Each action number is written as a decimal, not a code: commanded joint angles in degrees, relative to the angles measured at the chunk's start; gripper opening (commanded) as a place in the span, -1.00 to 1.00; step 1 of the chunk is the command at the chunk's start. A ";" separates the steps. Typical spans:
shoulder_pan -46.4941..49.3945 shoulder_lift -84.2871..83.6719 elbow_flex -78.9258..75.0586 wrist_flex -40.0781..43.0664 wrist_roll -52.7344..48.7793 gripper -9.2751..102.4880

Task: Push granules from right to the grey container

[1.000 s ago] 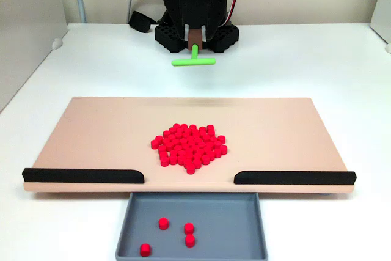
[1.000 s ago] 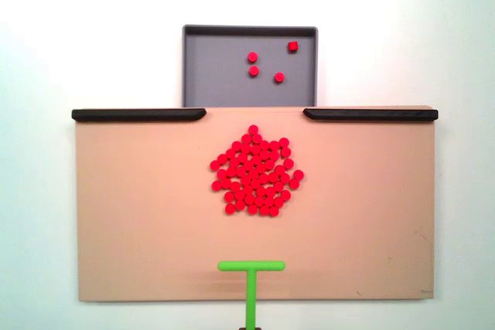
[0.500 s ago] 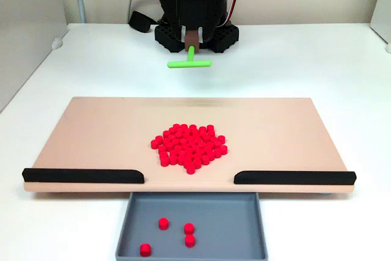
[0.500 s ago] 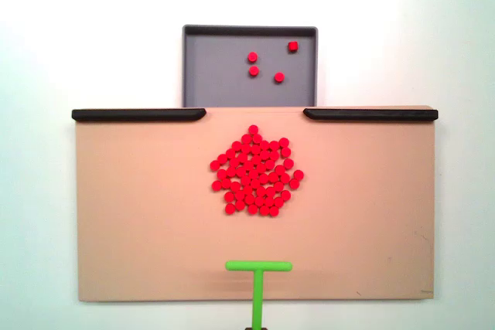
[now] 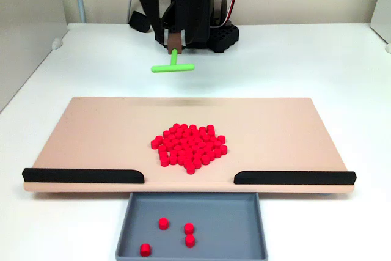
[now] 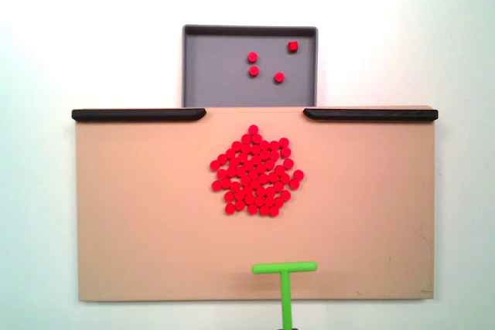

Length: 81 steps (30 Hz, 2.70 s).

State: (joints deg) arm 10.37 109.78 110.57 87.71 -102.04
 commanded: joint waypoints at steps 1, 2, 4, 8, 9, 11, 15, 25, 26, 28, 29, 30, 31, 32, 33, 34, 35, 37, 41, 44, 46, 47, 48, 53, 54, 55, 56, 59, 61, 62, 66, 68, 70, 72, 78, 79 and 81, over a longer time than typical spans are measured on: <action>4.22 0.26 -1.32 0.09 -14.06 -0.84; 5.27 0.35 -1.32 0.09 -18.02 -0.84; 6.94 0.70 -1.32 0.09 -25.40 -0.84; 10.63 0.35 -1.32 0.09 -41.84 -0.84; 11.60 -0.09 -1.32 0.09 -45.62 -0.84; 12.74 -2.37 -2.64 0.09 -51.59 -0.84; 13.45 -8.88 -8.00 0.09 -59.41 -0.84; 15.12 -19.86 -19.78 0.09 -79.72 -0.84; 15.29 -21.18 -21.09 0.09 -81.30 -0.84; 15.38 -23.82 -24.26 0.09 -84.37 -0.84; 15.47 -25.14 -25.75 0.09 -85.61 -0.84; 15.47 -26.28 -27.33 0.09 -86.84 -0.84; 15.47 -27.42 -28.65 0.09 -88.15 -0.84; 15.47 -28.39 -29.79 0.09 -89.30 -0.84; 15.47 -29.18 -30.59 0.09 -90.35 -0.84; 15.47 -29.71 -31.11 0.09 -91.14 -0.84; 15.47 -30.32 -31.73 0.09 -91.76 -0.84; 15.29 -31.29 -32.78 0.09 -92.11 -0.84; 14.94 -32.96 -34.37 0.09 -93.16 -0.84; 14.41 -34.72 -34.45 -2.29 -93.25 -0.84; 13.97 -36.30 -34.45 -4.75 -93.08 -0.84; 13.89 -37.09 -34.45 -5.80 -92.90 -0.84; 13.71 -37.79 -34.45 -6.86 -92.81 -0.84; 13.18 -39.55 -34.45 -8.88 -92.99 -0.84; 13.01 -39.64 -34.45 -8.96 -92.90 -0.84; 12.92 -39.73 -34.45 -9.05 -92.90 -0.84; 12.83 -39.81 -34.45 -9.05 -93.08 -0.84; 12.39 -40.25 -34.45 -9.05 -93.34 -0.84; 12.04 -40.34 -34.45 -9.05 -93.43 -0.84; 11.87 -40.43 -34.45 -9.05 -93.43 -0.84; 11.43 -40.52 -34.45 -9.05 -93.08 -0.84; 11.16 -40.61 -34.45 -9.05 -92.99 -0.84; 11.07 -40.69 -34.54 -9.05 -92.81 -0.84; 10.90 -41.04 -35.07 -9.05 -92.72 -0.84; 10.63 -42.45 -36.83 -9.05 -92.20 -0.84; 10.55 -42.54 -36.91 -9.05 -91.76 -0.84; 10.28 -42.63 -36.91 -9.05 -90.70 -0.84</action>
State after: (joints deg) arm 21.18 66.71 75.41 78.93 -184.04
